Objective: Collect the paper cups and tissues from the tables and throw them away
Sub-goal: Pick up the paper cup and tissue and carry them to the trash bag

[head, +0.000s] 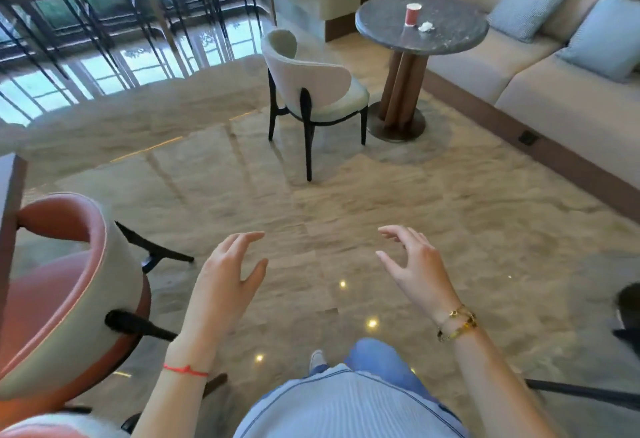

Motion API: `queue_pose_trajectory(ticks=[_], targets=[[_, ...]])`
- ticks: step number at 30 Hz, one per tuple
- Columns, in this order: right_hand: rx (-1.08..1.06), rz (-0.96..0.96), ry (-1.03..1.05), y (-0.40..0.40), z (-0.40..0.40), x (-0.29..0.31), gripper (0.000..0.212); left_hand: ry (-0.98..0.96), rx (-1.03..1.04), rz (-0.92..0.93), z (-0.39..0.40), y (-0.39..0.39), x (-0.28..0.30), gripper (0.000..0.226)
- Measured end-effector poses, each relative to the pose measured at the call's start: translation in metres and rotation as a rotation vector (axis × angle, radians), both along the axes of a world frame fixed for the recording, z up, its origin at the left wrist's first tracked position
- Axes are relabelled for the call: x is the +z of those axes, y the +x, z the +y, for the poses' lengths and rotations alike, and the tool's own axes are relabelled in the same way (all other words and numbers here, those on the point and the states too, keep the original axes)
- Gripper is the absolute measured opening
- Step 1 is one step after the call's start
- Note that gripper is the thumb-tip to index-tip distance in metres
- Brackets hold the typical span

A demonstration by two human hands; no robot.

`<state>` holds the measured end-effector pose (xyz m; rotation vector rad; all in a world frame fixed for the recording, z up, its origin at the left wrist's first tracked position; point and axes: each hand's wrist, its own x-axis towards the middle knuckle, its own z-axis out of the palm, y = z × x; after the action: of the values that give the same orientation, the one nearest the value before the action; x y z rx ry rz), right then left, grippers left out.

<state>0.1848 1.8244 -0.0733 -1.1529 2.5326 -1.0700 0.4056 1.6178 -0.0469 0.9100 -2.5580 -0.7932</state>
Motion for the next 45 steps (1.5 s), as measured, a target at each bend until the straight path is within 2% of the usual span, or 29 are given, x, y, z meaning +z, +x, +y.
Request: queue_pose_trajectory(ticks=[12,26,39,45], targets=[[-0.080,-0.077,0.050,-0.120,-0.121,-0.018,0.034,0.037,-0.095,-0.048,-0.141,-0.149,-0.015,0.039],[-0.089,-0.028,0.011,-0.381,-0.295,0.005,0.034,-0.038,-0.118,0.026,-0.311,-0.412,0.006,0.039],[-0.225,-0.060,-0.005,-0.552,-0.378,-0.013,0.034,0.007,-0.279,-0.020,-0.407,-0.632,-0.008,0.041],[-0.299,-0.058,-0.005,-0.662,-0.423,-0.015,0.033,0.002,-0.360,-0.011,-0.466,-0.757,-0.014,0.041]])
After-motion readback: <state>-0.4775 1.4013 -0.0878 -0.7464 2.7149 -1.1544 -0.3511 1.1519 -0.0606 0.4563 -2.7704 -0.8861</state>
